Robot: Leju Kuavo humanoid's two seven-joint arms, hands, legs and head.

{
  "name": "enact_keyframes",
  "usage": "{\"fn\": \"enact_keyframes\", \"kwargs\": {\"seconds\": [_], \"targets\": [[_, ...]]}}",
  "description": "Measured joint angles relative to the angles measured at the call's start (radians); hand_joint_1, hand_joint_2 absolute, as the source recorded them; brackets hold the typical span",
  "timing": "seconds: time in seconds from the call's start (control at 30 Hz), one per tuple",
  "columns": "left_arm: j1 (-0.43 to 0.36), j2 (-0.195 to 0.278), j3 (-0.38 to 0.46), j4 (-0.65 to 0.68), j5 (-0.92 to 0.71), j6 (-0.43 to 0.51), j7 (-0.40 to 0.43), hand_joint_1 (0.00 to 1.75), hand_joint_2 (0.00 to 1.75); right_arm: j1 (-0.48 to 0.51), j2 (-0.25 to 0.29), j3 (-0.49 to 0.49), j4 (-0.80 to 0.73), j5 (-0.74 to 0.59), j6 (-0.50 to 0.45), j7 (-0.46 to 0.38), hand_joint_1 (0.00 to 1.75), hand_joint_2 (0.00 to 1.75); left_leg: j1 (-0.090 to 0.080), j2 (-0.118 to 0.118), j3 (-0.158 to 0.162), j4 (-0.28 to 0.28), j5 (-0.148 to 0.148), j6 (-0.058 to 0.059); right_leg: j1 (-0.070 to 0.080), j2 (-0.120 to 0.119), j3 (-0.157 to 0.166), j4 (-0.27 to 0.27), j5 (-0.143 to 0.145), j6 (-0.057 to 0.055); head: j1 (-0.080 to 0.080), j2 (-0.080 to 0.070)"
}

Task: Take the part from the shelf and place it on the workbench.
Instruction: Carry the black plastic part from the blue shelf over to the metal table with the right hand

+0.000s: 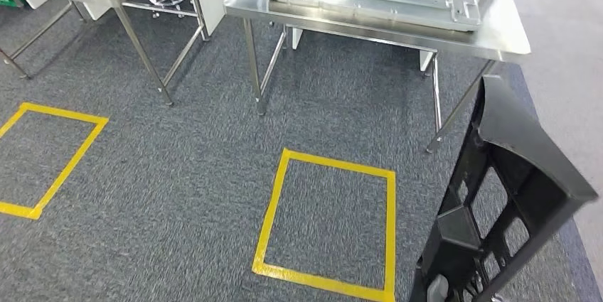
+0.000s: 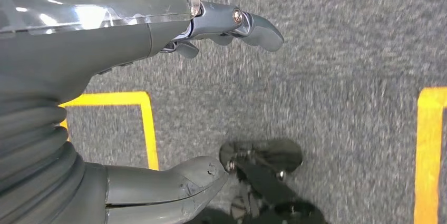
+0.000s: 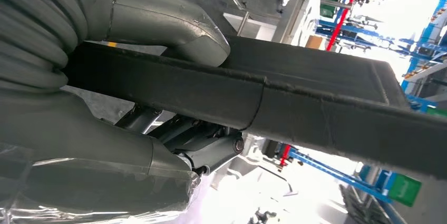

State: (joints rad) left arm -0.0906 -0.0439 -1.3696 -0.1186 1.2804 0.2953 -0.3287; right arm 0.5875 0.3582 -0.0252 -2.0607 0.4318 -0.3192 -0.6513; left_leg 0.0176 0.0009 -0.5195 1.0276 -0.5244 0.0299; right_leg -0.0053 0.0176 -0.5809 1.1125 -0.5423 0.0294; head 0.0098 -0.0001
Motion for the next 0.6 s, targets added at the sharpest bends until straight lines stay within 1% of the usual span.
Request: {"fn": "enact_keyframes", "kwargs": {"seconds": [0.03,0.07,0.1,0.13,0.17,0.2,0.23,0.27,0.3,0.33,0.37,0.4,0.43,0.47,0.5,0.53,0.57,0.6], "targets": [[0.000,0.000,0.000,0.000,0.000,0.000,0.000,0.00,1.75,0.000,0.000,0.000,-0.001,0.002,0.000,0.000,1.75,1.75,0.000,0.001,0.004,0.000,-0.003,0.003,-0.001,-0.006,-0.034,0.058,-0.025,0.004,0.002,0.000],[0.001,0.000,-0.001,0.000,0.000,0.000,0.000,0.00,1.75,0.000,0.000,0.000,-0.002,0.003,-0.001,0.001,1.75,1.75,0.000,0.002,0.006,-0.001,-0.007,0.004,-0.003,-0.009,-0.075,0.121,-0.049,0.008,0.004,0.000],[0.002,0.001,-0.001,0.000,0.000,0.000,0.001,0.00,1.75,0.000,0.000,0.000,-0.002,0.004,-0.001,0.002,1.75,1.75,-0.001,0.003,0.011,-0.001,-0.012,0.004,-0.004,-0.010,-0.113,0.172,-0.062,0.010,0.004,0.000],[0.003,0.001,-0.001,0.000,0.000,0.000,0.002,0.00,1.75,0.000,0.000,0.000,-0.002,0.005,-0.002,0.004,1.75,1.75,-0.001,0.003,0.017,-0.001,-0.019,0.003,-0.005,-0.011,-0.137,0.194,-0.057,0.010,0.004,0.000],[0.003,0.001,-0.002,0.000,0.000,0.000,0.003,0.00,1.75,0.000,0.000,0.000,-0.002,0.008,-0.004,0.006,1.75,1.75,-0.001,0.003,0.026,-0.001,-0.026,0.002,-0.005,-0.012,-0.144,0.181,-0.034,0.007,0.004,0.000],[0.003,0.001,-0.002,0.000,0.000,0.000,0.004,0.00,1.75,0.000,0.000,0.001,-0.003,0.012,-0.006,0.010,1.75,1.75,-0.001,0.003,0.038,-0.001,-0.034,0.000,-0.004,-0.012,-0.133,0.132,0.006,0.002,0.004,0.000],[0.004,0.001,-0.003,0.000,-0.001,0.000,0.005,0.00,1.75,-0.001,0.000,0.002,-0.003,0.017,-0.010,0.016,1.75,1.75,-0.001,0.003,0.049,-0.002,-0.044,-0.002,-0.001,-0.015,-0.112,0.065,0.052,-0.005,0.004,0.000],[0.003,0.000,-0.003,0.000,-0.002,0.000,0.007,0.00,1.75,-0.003,0.000,0.005,-0.004,0.023,-0.017,0.026,1.75,1.75,-0.001,0.004,0.060,-0.004,-0.052,-0.005,0.003,-0.018,-0.094,0.010,0.078,-0.011,0.004,0.000],[0.002,0.000,-0.004,0.000,-0.003,-0.001,0.009,0.00,1.75,-0.007,0.000,0.008,-0.005,0.030,-0.026,0.037,1.75,1.75,0.000,0.005,0.067,-0.007,-0.060,-0.010,0.008,-0.021,-0.080,-0.031,0.089,-0.019,0.004,0.000],[0.002,-0.001,-0.005,0.000,-0.003,-0.001,0.012,0.00,1.75,-0.011,0.000,0.012,-0.005,0.038,-0.039,0.050,1.75,1.75,-0.001,0.007,0.077,-0.012,-0.064,-0.016,0.013,-0.023,-0.073,-0.051,0.089,-0.027,0.004,0.000],[0.001,-0.001,-0.007,0.000,-0.004,-0.002,0.015,0.00,1.75,-0.017,0.000,0.016,-0.005,0.048,-0.053,0.064,1.75,1.75,-0.002,0.009,0.088,-0.014,-0.062,-0.024,0.015,-0.022,-0.068,-0.056,0.078,-0.034,0.003,0.000],[0.000,-0.001,-0.010,0.000,-0.008,-0.004,0.018,0.00,1.75,-0.024,0.000,0.019,-0.006,0.059,-0.070,0.078,1.75,1.75,-0.002,0.011,0.097,-0.015,-0.060,-0.031,0.014,-0.020,-0.055,-0.067,0.080,-0.042,0.004,0.000],[-0.001,0.000,-0.014,0.000,-0.012,-0.005,0.020,0.00,1.75,-0.033,0.000,0.020,-0.006,0.073,-0.086,0.094,1.75,1.75,-0.003,0.011,0.103,-0.003,-0.056,-0.036,0.011,-0.018,-0.039,-0.078,0.083,-0.049,0.004,0.000],[-0.003,0.001,-0.020,0.000,-0.018,-0.007,0.022,0.00,1.75,-0.048,0.000,0.020,-0.005,0.089,-0.100,0.111,1.75,1.75,-0.004,0.009,0.094,0.027,-0.053,-0.039,0.008,-0.017,-0.021,-0.086,0.081,-0.055,0.002,0.000],[-0.006,0.003,-0.025,0.000,-0.023,-0.009,0.023,0.00,1.75,-0.067,0.000,0.020,-0.005,0.106,-0.112,0.131,1.75,1.75,-0.003,0.008,0.070,0.074,-0.060,-0.040,0.004,-0.015,-0.006,-0.092,0.078,-0.060,0.000,0.000],[-0.008,0.004,-0.030,0.000,-0.029,-0.011,0.024,0.00,1.75,-0.089,0.000,0.018,-0.004,0.125,-0.121,0.155,1.75,1.75,-0.002,0.006,0.033,0.135,-0.077,-0.041,0.004,-0.014,0.005,-0.096,0.071,-0.063,-0.002,0.000],[-0.010,0.004,-0.036,0.000,-0.034,-0.013,0.025,0.00,1.75,-0.116,0.000,0.017,-0.001,0.145,-0.130,0.182,1.75,1.75,-0.001,0.005,-0.012,0.194,-0.103,-0.042,0.004,-0.012,0.013,-0.097,0.063,-0.066,-0.004,0.000],[-0.010,0.005,-0.042,0.000,-0.040,-0.015,0.027,0.00,1.75,-0.144,-0.001,0.015,0.004,0.164,-0.140,0.210,1.75,1.75,-0.001,0.005,-0.053,0.238,-0.132,-0.045,0.004,-0.008,0.022,-0.097,0.055,-0.066,-0.005,0.000]]}}
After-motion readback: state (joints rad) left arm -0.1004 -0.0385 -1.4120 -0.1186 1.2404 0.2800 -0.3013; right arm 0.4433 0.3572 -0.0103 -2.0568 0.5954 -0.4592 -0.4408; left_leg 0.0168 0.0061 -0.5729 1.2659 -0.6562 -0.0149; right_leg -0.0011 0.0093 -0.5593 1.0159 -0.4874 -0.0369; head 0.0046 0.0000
